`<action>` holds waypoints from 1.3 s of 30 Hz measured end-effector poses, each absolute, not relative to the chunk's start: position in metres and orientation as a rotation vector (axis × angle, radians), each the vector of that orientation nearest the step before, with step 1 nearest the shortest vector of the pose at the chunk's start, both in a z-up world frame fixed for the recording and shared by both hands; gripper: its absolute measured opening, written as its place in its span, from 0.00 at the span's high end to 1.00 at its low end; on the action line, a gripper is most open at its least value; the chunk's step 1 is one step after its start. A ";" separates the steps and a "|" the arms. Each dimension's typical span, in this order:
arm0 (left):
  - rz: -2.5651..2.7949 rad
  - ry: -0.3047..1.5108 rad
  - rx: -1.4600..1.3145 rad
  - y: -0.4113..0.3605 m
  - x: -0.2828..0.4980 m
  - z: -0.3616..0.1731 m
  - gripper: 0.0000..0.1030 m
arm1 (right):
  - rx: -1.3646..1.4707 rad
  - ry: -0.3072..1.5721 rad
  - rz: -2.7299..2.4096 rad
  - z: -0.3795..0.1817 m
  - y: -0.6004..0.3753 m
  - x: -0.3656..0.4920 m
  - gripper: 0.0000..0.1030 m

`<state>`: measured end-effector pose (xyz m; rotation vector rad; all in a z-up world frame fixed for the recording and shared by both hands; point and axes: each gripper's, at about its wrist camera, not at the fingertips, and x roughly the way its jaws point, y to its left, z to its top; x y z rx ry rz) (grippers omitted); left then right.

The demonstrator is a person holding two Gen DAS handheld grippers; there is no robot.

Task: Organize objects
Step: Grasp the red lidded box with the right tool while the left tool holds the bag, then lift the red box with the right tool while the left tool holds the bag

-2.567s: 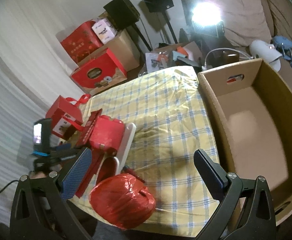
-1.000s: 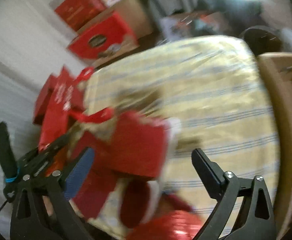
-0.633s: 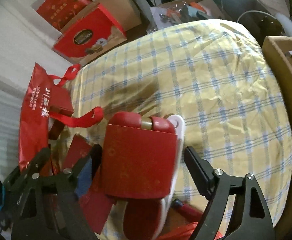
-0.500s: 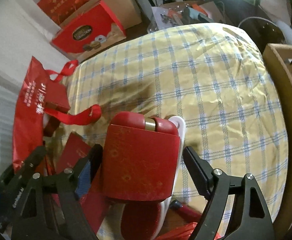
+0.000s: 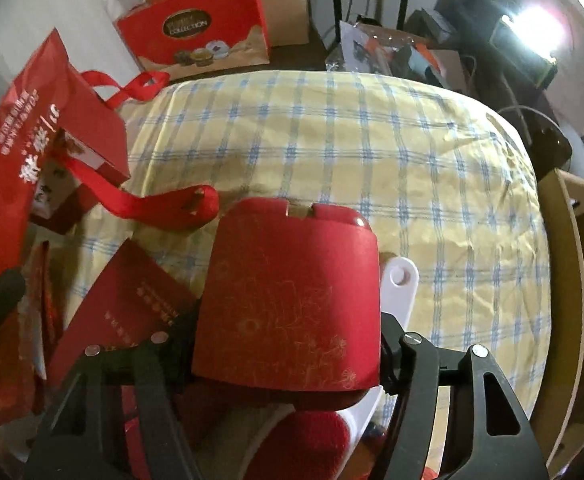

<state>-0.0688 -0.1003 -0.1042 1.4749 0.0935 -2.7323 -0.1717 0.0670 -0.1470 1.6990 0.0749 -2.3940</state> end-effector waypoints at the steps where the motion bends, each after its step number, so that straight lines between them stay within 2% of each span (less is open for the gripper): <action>1: -2.734 0.100 1.474 -0.101 -0.069 -0.104 0.88 | 1.703 0.083 -2.392 -0.149 0.066 -0.172 0.36; 11: -2.740 0.214 1.487 -0.107 -0.066 -0.109 0.88 | 1.704 0.146 -2.397 -0.152 0.062 -0.178 0.37; 23: -2.754 0.291 1.459 -0.110 -0.058 -0.100 0.89 | 1.582 -0.045 -2.486 -0.118 0.091 -0.167 0.38; 39: -2.852 0.212 1.338 -0.088 -0.032 -0.067 0.89 | 1.396 -0.092 -2.616 -0.059 0.127 -0.134 0.38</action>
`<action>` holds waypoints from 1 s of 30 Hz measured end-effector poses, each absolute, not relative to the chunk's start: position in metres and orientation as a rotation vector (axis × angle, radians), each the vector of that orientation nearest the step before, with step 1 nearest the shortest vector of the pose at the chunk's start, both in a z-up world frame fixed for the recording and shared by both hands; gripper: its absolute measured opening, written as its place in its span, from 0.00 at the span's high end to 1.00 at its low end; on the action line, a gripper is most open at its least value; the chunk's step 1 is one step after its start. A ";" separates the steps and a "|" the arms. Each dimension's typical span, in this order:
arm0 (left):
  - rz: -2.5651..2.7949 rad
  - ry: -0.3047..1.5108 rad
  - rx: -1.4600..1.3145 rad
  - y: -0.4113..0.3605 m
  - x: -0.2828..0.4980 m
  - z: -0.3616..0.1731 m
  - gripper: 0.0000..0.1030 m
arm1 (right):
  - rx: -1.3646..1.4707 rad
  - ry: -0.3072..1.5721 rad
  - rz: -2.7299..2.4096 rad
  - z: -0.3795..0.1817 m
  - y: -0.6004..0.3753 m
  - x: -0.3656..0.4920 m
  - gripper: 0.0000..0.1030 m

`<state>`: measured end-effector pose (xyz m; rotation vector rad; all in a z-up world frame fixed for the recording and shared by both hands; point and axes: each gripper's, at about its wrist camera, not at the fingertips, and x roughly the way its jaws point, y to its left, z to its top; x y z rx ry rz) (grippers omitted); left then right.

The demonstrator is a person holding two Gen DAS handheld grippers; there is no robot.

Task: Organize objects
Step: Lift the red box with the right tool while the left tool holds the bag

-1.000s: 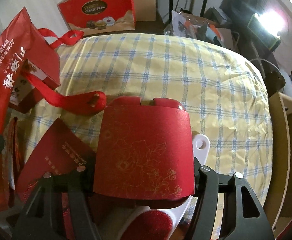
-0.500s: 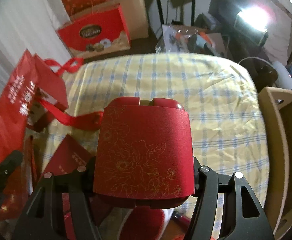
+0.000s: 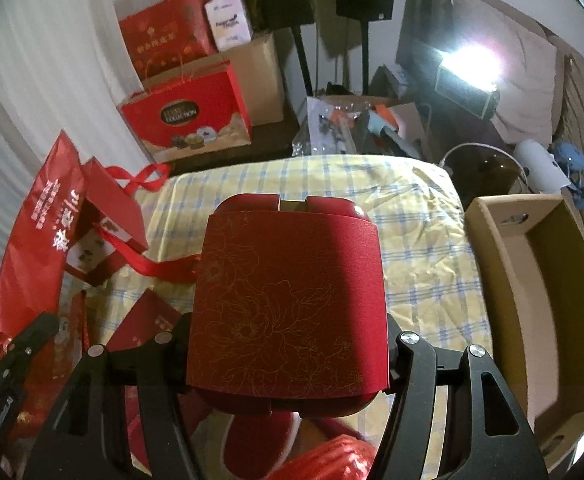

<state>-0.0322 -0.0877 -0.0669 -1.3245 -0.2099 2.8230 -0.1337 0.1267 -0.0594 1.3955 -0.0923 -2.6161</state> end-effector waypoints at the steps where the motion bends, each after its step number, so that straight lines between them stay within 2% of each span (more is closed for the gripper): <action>1: 2.824 -0.207 -1.314 -0.086 -0.031 -0.065 0.89 | 1.385 -0.089 -2.620 -0.057 0.128 -0.131 0.38; 30: 2.895 -0.103 -1.199 -0.057 -0.028 -0.031 0.89 | 1.098 -0.076 -2.792 0.005 0.181 -0.080 0.38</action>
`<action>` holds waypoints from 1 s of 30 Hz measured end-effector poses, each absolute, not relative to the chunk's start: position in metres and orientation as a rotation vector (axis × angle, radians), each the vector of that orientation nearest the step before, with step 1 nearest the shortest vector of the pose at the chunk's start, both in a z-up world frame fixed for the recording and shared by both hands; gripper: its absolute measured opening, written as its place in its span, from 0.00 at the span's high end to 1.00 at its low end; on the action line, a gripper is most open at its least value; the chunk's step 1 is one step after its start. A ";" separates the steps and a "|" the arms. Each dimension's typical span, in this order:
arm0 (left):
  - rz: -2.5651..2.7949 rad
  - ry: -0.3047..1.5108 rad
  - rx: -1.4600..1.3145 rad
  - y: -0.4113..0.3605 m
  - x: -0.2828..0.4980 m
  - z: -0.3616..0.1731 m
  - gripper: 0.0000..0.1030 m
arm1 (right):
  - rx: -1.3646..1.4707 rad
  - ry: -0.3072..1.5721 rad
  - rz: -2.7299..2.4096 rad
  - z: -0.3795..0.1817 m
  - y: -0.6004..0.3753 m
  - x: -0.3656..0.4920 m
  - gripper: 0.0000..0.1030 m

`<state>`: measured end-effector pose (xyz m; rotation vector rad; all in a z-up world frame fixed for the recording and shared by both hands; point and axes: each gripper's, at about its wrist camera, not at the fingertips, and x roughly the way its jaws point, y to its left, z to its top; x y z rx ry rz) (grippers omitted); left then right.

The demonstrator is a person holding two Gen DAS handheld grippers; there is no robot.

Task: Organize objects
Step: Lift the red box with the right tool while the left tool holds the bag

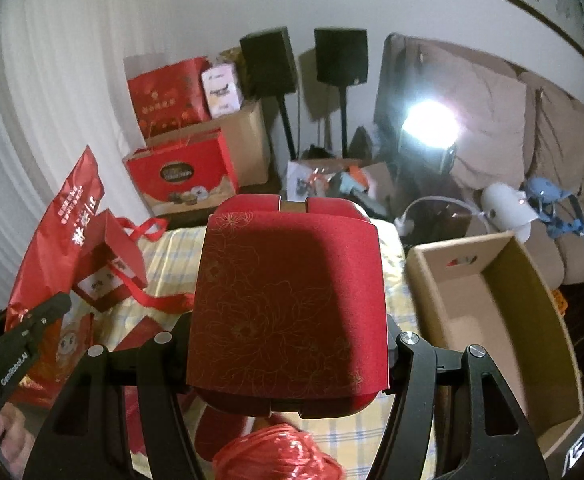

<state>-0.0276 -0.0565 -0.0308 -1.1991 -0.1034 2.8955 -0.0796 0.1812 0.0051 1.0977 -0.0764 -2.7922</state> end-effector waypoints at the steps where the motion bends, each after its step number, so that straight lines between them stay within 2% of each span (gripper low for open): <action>1: 2.898 -0.102 -1.194 -0.056 -0.027 -0.029 0.89 | 1.082 -0.073 -2.801 0.008 0.183 -0.078 0.38; 18: 2.907 -0.080 -1.172 -0.050 -0.026 -0.024 0.89 | 0.968 -0.040 -2.838 0.030 0.199 -0.053 0.38; 30: 2.899 -0.099 -1.172 -0.050 -0.015 -0.035 0.89 | 0.870 -0.055 -2.814 0.013 0.223 -0.017 0.37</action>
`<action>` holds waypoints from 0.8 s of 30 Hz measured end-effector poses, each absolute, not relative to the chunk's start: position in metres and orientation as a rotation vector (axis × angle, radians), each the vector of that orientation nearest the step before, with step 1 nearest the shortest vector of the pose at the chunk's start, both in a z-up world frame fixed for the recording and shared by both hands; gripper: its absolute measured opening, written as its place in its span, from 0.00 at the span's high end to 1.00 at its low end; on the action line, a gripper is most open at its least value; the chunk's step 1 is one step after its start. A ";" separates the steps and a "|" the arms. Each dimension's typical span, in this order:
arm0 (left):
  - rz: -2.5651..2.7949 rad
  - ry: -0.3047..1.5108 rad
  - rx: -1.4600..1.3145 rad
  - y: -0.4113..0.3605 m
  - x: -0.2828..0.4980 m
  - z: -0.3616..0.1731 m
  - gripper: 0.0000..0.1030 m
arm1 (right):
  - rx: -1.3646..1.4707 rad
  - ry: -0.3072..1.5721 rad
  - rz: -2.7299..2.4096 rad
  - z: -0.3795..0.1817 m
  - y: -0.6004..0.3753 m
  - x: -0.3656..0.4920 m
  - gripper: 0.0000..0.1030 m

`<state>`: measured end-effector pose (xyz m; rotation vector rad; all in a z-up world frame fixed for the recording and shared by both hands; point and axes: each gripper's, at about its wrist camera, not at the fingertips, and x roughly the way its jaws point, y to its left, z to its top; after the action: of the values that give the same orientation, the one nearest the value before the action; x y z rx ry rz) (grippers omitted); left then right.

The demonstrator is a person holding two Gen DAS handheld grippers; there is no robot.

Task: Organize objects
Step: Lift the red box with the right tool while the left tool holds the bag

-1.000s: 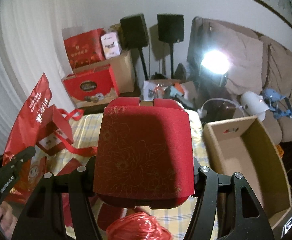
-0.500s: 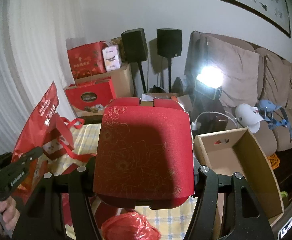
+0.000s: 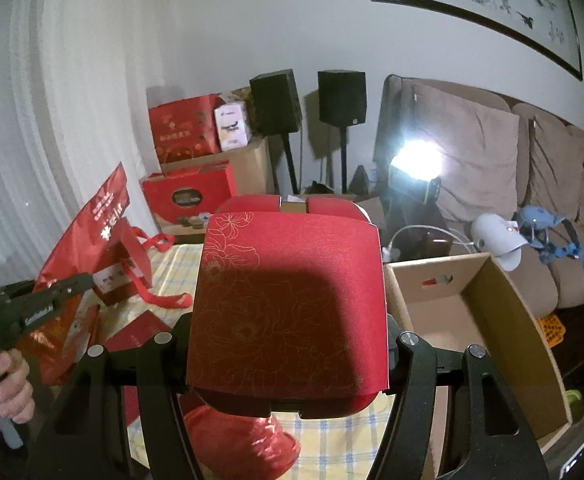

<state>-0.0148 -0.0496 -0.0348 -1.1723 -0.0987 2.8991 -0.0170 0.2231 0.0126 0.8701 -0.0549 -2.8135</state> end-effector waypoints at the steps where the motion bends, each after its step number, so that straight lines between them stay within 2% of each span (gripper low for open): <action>1: 2.910 -0.090 -1.165 -0.049 -0.013 -0.033 0.89 | 0.861 -0.047 -2.803 0.010 0.223 -0.014 0.37; 10: 2.983 -0.136 -1.247 -0.060 0.006 -0.056 0.89 | 0.846 0.053 -2.706 -0.029 0.224 0.008 0.37; 15: 3.041 -0.125 -1.254 -0.065 0.020 -0.061 0.89 | 0.837 -0.045 -2.643 -0.051 0.246 0.019 0.37; 24: 3.138 -0.097 -1.279 -0.058 0.031 -0.059 0.89 | 0.766 -0.181 -2.583 -0.048 0.272 0.025 0.37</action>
<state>0.0314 -0.0578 -0.0590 -1.2791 -0.0973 3.1383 0.0246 0.2719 -0.0485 0.7659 -0.1808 -2.5833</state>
